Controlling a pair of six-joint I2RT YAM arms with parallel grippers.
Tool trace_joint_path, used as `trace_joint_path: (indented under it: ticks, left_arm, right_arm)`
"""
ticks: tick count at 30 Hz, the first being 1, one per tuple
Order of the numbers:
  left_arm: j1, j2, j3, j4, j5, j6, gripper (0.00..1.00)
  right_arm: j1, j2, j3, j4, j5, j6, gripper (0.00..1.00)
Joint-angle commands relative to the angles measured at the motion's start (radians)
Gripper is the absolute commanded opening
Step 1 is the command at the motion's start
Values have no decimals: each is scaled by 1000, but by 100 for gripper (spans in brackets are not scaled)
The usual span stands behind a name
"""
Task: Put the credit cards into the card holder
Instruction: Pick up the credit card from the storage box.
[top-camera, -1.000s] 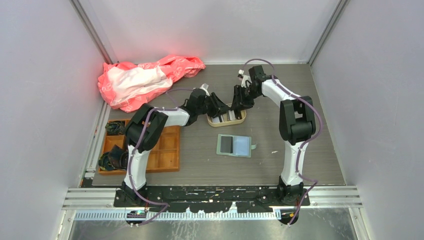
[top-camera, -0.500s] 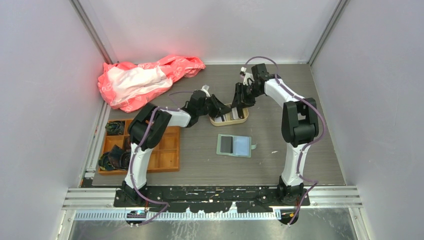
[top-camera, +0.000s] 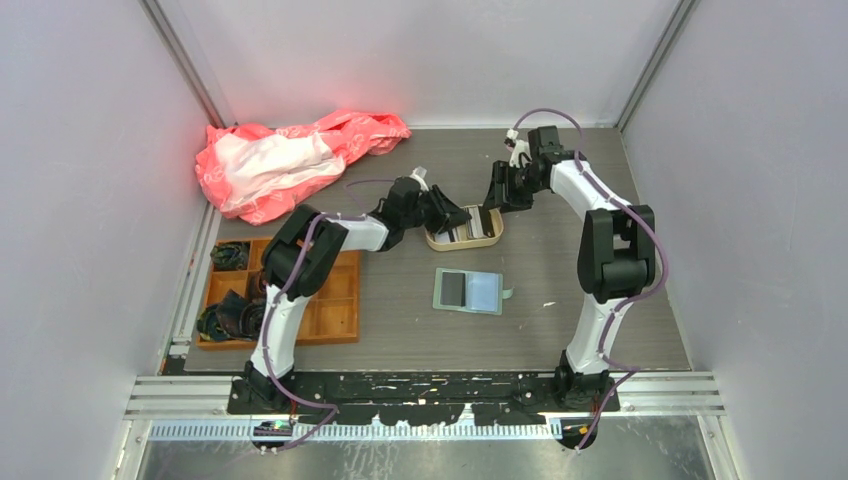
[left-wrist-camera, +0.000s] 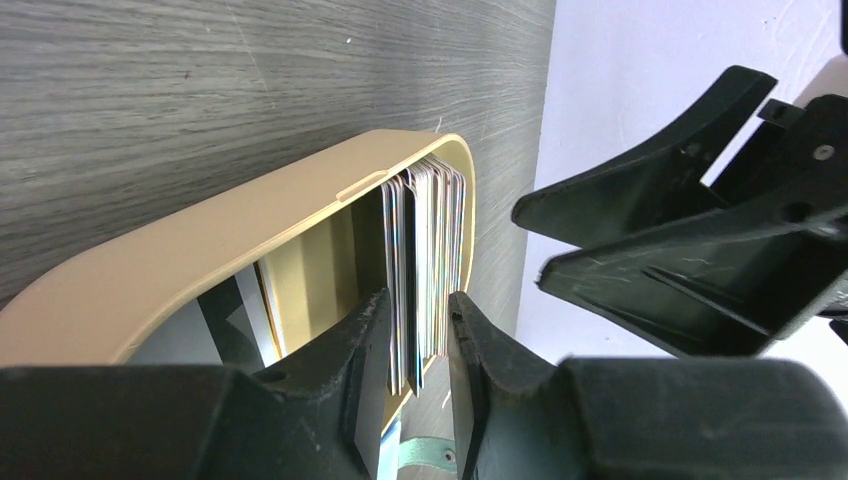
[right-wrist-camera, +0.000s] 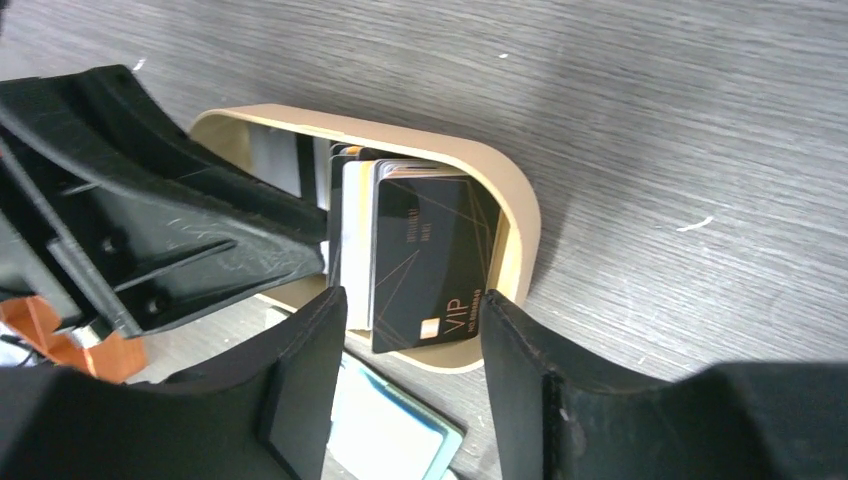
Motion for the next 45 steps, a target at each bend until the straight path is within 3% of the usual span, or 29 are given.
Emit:
trace_joint_path:
  ticks: [1,6,10,21,29,36,45]
  left_arm:
    - [-16,13,59,15,30,6,28]
    - [-27,30,86,5,34,5,28]
    - [-31,45,102,4,34,1,28]
    - [-50,82,153,33,54,-15,29]
    - [-51,72,141,-24,28,3,28]
    - [-51,74,144,-26,24,3,28]
    - [-60,77,165,-31,41,16,31]
  right_arm:
    - [-6,20,-3,15,75,-22,55]
    - [-7,44,-7,5,120,-40,43]
    - [-11,56,-8,-2,126,-53,41]
    - [-13,80,-4,-14,47,-49,39]
    - [-82,-41,-23,6,-36,-67,38]
    - [-98,-49,-59,24,89,-95,42]
    - [-97,64,-36,-4,73,-89,40]
